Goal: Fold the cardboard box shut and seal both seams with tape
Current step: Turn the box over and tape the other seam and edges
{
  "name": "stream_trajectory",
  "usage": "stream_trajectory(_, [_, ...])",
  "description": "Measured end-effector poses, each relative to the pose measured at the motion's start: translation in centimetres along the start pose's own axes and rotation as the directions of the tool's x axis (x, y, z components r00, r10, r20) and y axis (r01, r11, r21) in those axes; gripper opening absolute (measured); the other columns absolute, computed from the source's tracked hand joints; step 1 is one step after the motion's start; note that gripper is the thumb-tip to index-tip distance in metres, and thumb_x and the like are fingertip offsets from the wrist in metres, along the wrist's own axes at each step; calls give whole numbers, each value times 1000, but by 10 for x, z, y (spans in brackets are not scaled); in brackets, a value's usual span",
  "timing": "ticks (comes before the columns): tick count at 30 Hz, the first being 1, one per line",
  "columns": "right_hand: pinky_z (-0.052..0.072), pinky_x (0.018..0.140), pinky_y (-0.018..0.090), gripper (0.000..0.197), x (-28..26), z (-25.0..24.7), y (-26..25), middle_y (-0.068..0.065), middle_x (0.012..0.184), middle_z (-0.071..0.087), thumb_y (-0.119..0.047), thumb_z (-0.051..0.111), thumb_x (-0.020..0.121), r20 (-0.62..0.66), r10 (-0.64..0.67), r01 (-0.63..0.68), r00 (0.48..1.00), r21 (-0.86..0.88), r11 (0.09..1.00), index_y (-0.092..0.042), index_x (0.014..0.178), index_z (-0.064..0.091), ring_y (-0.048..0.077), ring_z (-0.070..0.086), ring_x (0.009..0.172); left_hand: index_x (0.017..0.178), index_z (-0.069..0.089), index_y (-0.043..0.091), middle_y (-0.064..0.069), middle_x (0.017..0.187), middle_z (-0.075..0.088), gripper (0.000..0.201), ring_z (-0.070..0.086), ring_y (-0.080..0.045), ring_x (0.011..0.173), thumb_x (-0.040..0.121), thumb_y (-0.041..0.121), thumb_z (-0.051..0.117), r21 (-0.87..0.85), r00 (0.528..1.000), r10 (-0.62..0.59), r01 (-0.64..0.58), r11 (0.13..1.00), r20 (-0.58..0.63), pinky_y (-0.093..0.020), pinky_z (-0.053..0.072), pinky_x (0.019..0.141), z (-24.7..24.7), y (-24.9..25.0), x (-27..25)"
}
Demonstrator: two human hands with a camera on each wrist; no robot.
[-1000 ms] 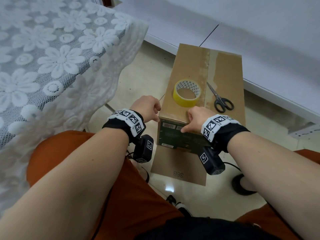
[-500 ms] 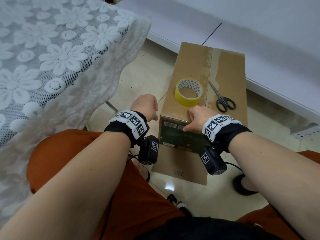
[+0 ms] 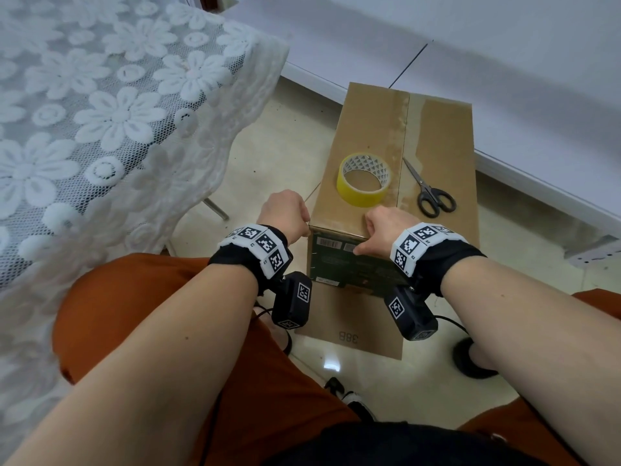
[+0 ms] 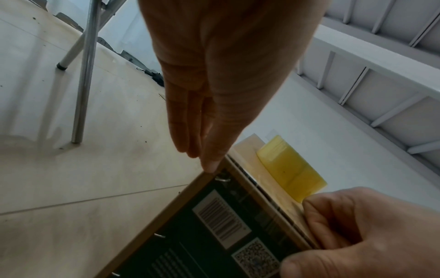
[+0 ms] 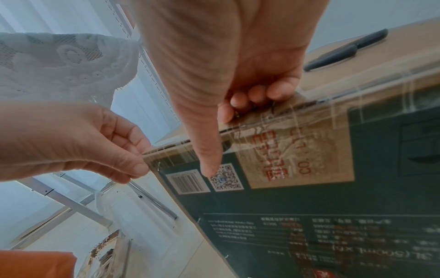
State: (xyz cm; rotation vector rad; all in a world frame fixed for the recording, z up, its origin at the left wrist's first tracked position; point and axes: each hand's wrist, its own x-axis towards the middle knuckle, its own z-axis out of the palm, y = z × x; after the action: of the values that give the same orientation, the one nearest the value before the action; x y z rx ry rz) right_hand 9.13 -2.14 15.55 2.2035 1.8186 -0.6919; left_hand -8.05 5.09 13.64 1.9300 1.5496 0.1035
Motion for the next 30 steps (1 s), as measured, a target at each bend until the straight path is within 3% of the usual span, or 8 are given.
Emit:
stream_trajectory(4, [48, 68, 34, 41, 0, 1, 1, -2, 75, 55, -48, 72, 75, -13, 2, -2, 1000, -9, 1000, -21, 70, 42, 21, 56, 77, 65, 62, 23, 1, 80, 70, 26, 67, -18, 82, 68, 5, 80, -12, 1000, 7, -7, 1000, 16, -35, 56, 81, 1, -1, 1])
stream_trajectory(10, [50, 68, 34, 41, 1, 2, 2, -1, 78, 57, -50, 72, 75, -11, -2, 1, 1000, -22, 1000, -21, 71, 43, 20, 58, 77, 66, 56, 23, 4, 71, 68, 29, 67, -17, 78, 74, -3, 65, 11, 997, 81, -82, 997, 11, -37, 56, 79, 5, -6, 5])
stream_trajectory(15, [49, 68, 34, 41, 2, 2, 2, -1, 78, 57, -51, 72, 74, -3, -5, 5, 1000, -25, 1000, -21, 72, 44, 20, 58, 77, 65, 47, 28, 3, 85, 63, 38, 61, -20, 83, 74, -4, 66, 67, 992, 94, -89, 994, -82, -32, 51, 73, 9, -1, 11])
stream_trajectory(20, [51, 70, 34, 40, 4, 3, 1, -1, 79, 57, -50, 71, 75, -18, -9, 8, 1000, -39, 999, -21, 72, 44, 20, 58, 79, 75, 71, 12, -7, 85, 71, 17, 68, -24, 79, 80, -2, 63, 25, 998, -51, 53, 998, -48, -34, 58, 76, 12, 2, 13])
stream_trajectory(23, [51, 71, 35, 40, 6, 4, 1, -1, 81, 57, -51, 70, 76, -29, -16, 14, 999, -59, 998, -21, 72, 44, 21, 58, 80, 81, 73, 4, -12, 78, 72, 9, 71, -26, 74, 78, -1, 67, -29, 990, -141, 141, 990, 19, -37, 60, 71, 9, 8, 12])
stream_trajectory(27, [51, 69, 34, 45, 8, 6, 1, -1, 80, 56, -60, 66, 76, -45, -13, 11, 999, -54, 998, -18, 80, 51, 20, 57, 78, 79, 67, 1, -12, 79, 70, 11, 69, -25, 73, 82, 2, 57, -21, 989, -100, 103, 994, 111, -33, 58, 69, -3, 24, 4])
stream_trajectory(30, [49, 60, 30, 54, 10, 10, -1, -1, 78, 59, -71, 55, 77, -73, 16, -19, 997, -28, 999, -17, 82, 56, 17, 58, 72, 89, 62, 3, -12, 88, 63, 17, 63, -31, 86, 90, 7, 45, 6, 993, -23, 22, 1000, 120, -32, 51, 71, -4, 35, -5])
